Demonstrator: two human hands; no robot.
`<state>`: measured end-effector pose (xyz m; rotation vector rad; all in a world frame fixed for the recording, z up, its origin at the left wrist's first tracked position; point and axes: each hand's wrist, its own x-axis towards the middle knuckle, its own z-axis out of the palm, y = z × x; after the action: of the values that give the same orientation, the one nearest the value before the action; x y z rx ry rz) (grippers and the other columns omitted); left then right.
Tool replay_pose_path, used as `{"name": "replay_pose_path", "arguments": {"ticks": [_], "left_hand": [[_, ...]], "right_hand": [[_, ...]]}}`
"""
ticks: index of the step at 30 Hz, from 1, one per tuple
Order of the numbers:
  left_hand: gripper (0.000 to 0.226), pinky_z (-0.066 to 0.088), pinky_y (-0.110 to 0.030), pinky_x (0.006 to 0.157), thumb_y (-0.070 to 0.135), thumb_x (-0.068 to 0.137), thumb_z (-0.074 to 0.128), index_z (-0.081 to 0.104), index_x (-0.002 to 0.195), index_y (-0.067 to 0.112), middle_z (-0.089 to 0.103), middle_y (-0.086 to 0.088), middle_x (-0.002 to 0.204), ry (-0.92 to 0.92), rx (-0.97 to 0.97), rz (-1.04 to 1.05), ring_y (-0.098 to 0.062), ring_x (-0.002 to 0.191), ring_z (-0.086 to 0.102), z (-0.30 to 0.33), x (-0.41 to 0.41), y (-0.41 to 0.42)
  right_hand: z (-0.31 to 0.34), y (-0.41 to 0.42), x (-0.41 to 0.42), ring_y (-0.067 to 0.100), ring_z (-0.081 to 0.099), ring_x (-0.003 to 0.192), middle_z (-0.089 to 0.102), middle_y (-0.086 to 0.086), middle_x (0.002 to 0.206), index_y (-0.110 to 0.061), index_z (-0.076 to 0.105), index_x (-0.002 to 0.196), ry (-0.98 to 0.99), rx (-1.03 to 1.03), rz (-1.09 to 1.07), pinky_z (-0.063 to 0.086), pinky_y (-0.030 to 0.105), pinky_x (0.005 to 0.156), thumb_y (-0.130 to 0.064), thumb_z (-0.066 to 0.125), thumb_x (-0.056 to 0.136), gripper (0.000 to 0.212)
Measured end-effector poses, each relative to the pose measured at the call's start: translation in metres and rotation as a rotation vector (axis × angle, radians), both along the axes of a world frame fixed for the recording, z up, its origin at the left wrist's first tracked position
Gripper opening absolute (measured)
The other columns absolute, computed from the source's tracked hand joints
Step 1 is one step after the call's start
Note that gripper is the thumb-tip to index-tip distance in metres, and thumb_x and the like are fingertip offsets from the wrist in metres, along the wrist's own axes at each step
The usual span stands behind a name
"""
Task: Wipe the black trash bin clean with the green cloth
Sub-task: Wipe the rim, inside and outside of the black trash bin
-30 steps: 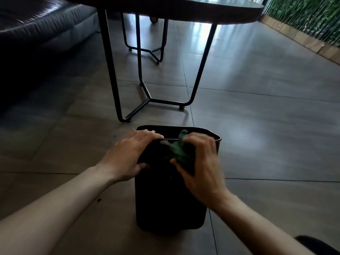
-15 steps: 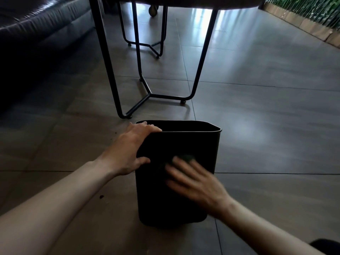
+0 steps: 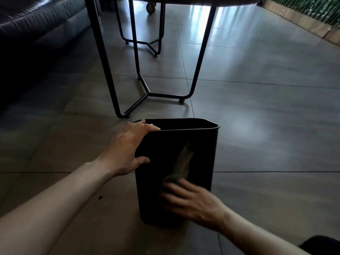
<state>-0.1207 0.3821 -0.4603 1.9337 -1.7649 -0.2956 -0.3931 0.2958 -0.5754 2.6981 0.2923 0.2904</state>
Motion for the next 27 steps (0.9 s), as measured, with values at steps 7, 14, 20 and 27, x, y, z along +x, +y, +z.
{"name": "replay_pose_path", "arguments": {"ticks": [7, 14, 20, 27], "left_hand": [[0.090, 0.013, -0.034, 0.124, 0.024, 0.066, 0.091, 0.044, 0.142, 0.039, 0.045, 0.014, 0.151, 0.005, -0.001, 0.016, -0.011, 0.151, 0.025, 0.001, 0.003, -0.006], [0.089, 0.012, -0.041, 0.126, 0.024, 0.068, 0.090, 0.041, 0.142, 0.040, 0.044, 0.015, 0.150, 0.020, 0.020, 0.009, -0.012, 0.152, 0.021, -0.001, 0.005, -0.008], [0.091, 0.017, -0.034, 0.123, 0.023, 0.067, 0.091, 0.043, 0.143, 0.037, 0.044, 0.013, 0.152, 0.026, 0.025, 0.023, -0.014, 0.150, 0.025, 0.001, 0.005, -0.009], [0.089, 0.008, -0.039, 0.126, 0.021, 0.067, 0.091, 0.044, 0.141, 0.036, 0.044, 0.012, 0.153, 0.043, 0.017, 0.012, -0.011, 0.152, 0.021, 0.001, 0.003, -0.007]], "right_hand": [[0.057, -0.038, 0.033, 0.042, 0.019, 0.157, 0.033, 0.013, 0.166, -0.021, 0.047, 0.155, -0.512, 0.391, -0.607, 0.031, 0.062, 0.120, -0.015, 0.062, 0.090, 0.066], [-0.020, 0.008, -0.007, 0.026, 0.042, 0.147, 0.050, -0.008, 0.153, -0.037, 0.054, 0.144, 0.127, -0.094, 0.072, 0.024, 0.048, 0.125, -0.029, 0.063, 0.095, 0.050], [0.058, -0.059, 0.026, 0.040, 0.029, 0.153, 0.042, 0.011, 0.161, -0.031, 0.047, 0.153, -0.387, 0.304, -0.441, 0.033, 0.058, 0.121, -0.021, 0.058, 0.096, 0.059], [-0.010, -0.008, 0.012, 0.039, 0.039, 0.141, 0.041, 0.004, 0.153, -0.033, 0.042, 0.153, -0.070, 0.069, -0.086, 0.026, 0.057, 0.122, -0.027, 0.060, 0.095, 0.061]]}}
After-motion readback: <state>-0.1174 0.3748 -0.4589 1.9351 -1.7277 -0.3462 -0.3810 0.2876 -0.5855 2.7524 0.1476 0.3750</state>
